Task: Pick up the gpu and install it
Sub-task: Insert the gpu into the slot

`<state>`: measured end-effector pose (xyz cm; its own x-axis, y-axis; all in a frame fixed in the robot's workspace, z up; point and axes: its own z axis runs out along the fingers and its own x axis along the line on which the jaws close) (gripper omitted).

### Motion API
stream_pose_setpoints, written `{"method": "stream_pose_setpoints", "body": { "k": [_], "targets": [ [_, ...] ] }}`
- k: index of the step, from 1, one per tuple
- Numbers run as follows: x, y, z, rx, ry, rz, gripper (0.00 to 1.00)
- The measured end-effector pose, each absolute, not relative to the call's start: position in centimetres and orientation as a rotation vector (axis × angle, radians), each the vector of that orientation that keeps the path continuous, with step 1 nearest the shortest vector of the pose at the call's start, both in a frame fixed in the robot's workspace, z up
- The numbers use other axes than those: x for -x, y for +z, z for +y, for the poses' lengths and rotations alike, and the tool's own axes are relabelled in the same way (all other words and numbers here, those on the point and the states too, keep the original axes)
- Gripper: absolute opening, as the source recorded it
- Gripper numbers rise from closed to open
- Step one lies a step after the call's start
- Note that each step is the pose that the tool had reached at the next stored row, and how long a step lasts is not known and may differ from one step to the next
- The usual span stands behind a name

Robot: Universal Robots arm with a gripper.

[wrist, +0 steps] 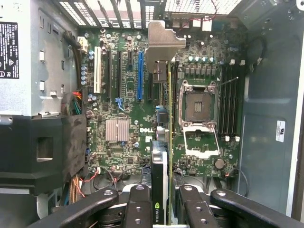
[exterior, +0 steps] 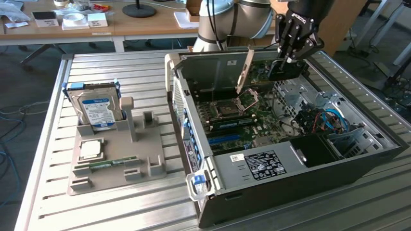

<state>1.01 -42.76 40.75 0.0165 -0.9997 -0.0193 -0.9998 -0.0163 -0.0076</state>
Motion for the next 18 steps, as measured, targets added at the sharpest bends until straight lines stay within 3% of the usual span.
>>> {"method": "stream_pose_setpoints", "body": {
  "k": [18],
  "targets": [
    [-1.0,39.6,-42.8,2.226,0.013,2.19,0.27]
  ]
}}
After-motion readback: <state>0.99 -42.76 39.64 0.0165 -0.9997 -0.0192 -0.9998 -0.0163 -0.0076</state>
